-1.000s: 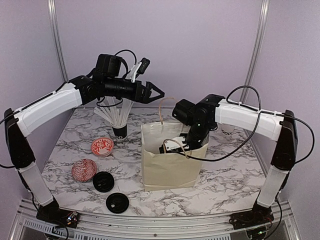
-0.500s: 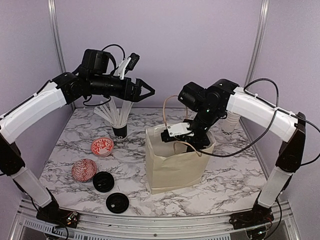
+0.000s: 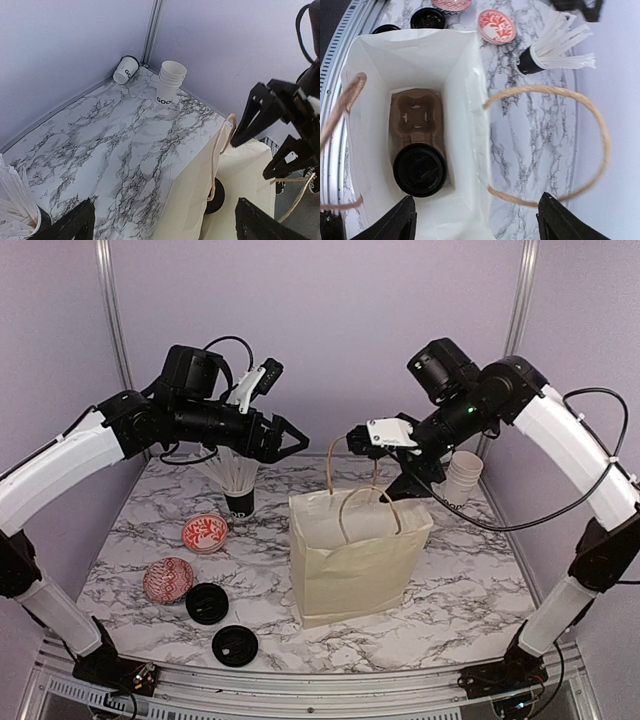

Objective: Pack the takeout coffee

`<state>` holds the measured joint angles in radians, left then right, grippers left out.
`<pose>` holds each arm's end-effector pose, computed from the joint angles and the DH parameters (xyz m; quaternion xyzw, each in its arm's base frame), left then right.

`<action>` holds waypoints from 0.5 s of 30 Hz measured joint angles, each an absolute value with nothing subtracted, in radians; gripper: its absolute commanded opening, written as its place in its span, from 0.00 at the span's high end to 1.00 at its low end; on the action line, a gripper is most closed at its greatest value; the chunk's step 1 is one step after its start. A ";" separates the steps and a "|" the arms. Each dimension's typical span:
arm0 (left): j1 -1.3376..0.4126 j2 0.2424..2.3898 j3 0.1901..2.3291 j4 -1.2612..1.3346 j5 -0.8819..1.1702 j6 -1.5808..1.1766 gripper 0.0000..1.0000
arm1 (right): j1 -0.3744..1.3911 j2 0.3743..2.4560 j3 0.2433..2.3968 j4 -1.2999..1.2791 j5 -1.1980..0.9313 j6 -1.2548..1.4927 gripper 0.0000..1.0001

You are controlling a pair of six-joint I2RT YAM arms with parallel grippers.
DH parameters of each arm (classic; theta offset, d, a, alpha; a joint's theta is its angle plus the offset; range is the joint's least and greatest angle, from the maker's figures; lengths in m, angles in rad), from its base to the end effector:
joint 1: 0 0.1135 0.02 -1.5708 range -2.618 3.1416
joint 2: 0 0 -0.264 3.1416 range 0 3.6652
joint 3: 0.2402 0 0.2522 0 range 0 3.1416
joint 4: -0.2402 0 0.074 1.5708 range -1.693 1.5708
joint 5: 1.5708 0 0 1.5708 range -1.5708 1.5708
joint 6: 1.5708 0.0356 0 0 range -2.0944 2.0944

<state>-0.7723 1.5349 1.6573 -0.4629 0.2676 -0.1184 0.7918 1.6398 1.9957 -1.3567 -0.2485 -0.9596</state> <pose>0.2430 -0.2499 0.4306 0.3328 0.7418 -0.3447 0.4692 0.2084 0.2235 0.4271 -0.7536 0.5831 0.0951 0.2880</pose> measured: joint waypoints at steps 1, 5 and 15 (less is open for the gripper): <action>-0.775 1.531 1.650 -0.465 0.257 -0.116 0.01 | 0.764 1.623 2.009 -1.342 -0.265 -0.971 0.19; -0.780 1.508 1.624 -0.477 0.198 -0.105 0.01 | 0.643 1.566 2.033 -1.276 -0.309 -0.979 0.23; -0.779 1.383 1.527 -0.476 0.128 -0.096 0.01 | 0.487 1.615 1.845 -0.849 -0.037 -0.861 0.25</action>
<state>-0.7792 1.3827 1.5269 -0.4763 0.1284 -0.0956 0.4873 1.6146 1.8446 -0.8490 -0.0368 -0.8608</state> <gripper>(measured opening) 0.989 0.757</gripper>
